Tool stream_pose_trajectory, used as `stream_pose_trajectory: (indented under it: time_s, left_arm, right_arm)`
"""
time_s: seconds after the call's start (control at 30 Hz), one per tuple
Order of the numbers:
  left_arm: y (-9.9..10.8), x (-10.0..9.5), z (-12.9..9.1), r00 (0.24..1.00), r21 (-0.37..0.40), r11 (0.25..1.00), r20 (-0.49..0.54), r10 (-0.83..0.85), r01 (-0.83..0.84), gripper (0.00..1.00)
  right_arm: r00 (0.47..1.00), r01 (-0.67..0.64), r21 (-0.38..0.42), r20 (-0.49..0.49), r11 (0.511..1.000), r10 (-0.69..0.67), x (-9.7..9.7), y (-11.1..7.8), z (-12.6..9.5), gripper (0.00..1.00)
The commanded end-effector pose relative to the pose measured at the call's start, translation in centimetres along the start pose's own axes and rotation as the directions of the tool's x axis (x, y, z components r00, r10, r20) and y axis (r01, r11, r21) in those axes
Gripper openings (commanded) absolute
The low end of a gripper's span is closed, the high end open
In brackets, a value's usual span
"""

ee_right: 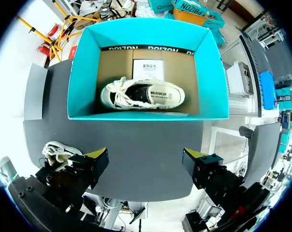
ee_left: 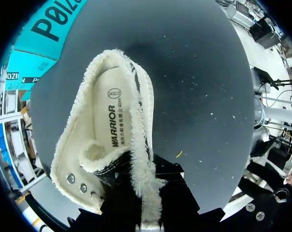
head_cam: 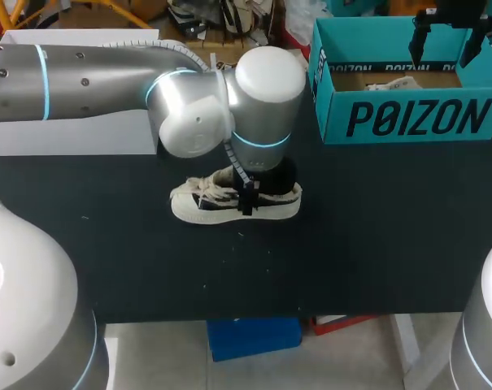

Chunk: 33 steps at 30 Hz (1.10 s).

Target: Take the shoe out of the shoebox, open the shoe tongue, remove and reinsert the insole, then place the shoe into the shoebox

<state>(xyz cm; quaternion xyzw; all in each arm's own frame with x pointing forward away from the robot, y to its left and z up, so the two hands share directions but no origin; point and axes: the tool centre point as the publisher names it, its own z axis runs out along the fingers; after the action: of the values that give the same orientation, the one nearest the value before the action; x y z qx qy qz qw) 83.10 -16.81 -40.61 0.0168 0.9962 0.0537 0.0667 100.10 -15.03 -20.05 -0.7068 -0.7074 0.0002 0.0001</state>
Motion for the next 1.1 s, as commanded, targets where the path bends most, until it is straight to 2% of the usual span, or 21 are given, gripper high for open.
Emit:
stream_pose_trajectory:
  time_s: [0.03, 0.2, 0.4, 0.57, 0.73, 0.83, 0.93, 1.1]
  left_arm:
    - [0.1, -0.5, -0.1, 1.0, -0.001, 1.0, -0.019, 0.016, -0.016, 1.0]
    - [0.8, -0.8, -1.6, 0.998, -0.005, 0.999, -0.049, 0.045, -0.046, 1.0]
    - [2.0, -0.8, -4.8, 0.995, 0.006, 0.998, -0.069, 0.067, -0.067, 1.0]
    - [3.0, -0.7, -7.9, 0.995, 0.056, 0.996, -0.066, 0.071, -0.068, 1.0]
    - [5.2, -1.8, -10.8, 0.996, 0.155, 0.988, -0.082, 0.035, -0.022, 1.0]
    - [7.0, -2.4, -12.0, 0.995, 0.248, 0.969, -0.093, 0.043, -0.019, 1.0]
    - [8.4, -2.5, -12.5, 0.993, 0.317, 0.947, -0.087, 0.084, -0.052, 1.0]
    - [10.9, -2.1, -12.0, 0.989, 0.432, 0.899, -0.085, 0.125, -0.076, 1.0]
  right_arm:
    - [1.0, -0.001, 0.0, 0.0, 1.0, 0.001, 0.0, 0.0, 0.0, 1.0]
    - [1.0, -0.001, 0.0, 0.0, 1.0, 0.001, 0.0, 0.0, 0.0, 1.0]
    - [1.0, -0.001, 0.0, 0.0, 1.0, 0.001, 0.0, 0.0, 0.0, 1.0]
    - [1.0, -0.001, 0.0, 0.0, 1.0, 0.001, 0.0, 0.0, 0.0, 1.0]
    - [1.0, -0.001, 0.0, 0.0, 1.0, 0.001, 0.0, 0.0, 0.0, 1.0]
    - [1.0, -0.001, 0.0, 0.0, 1.0, 0.001, 0.0, 0.0, 0.0, 1.0]
    - [1.0, -0.001, 0.0, 0.0, 1.0, 0.001, 0.0, 0.0, 0.0, 1.0]
    - [1.0, -0.001, 0.0, 0.0, 1.0, 0.001, 0.0, 0.0, 0.0, 1.0]
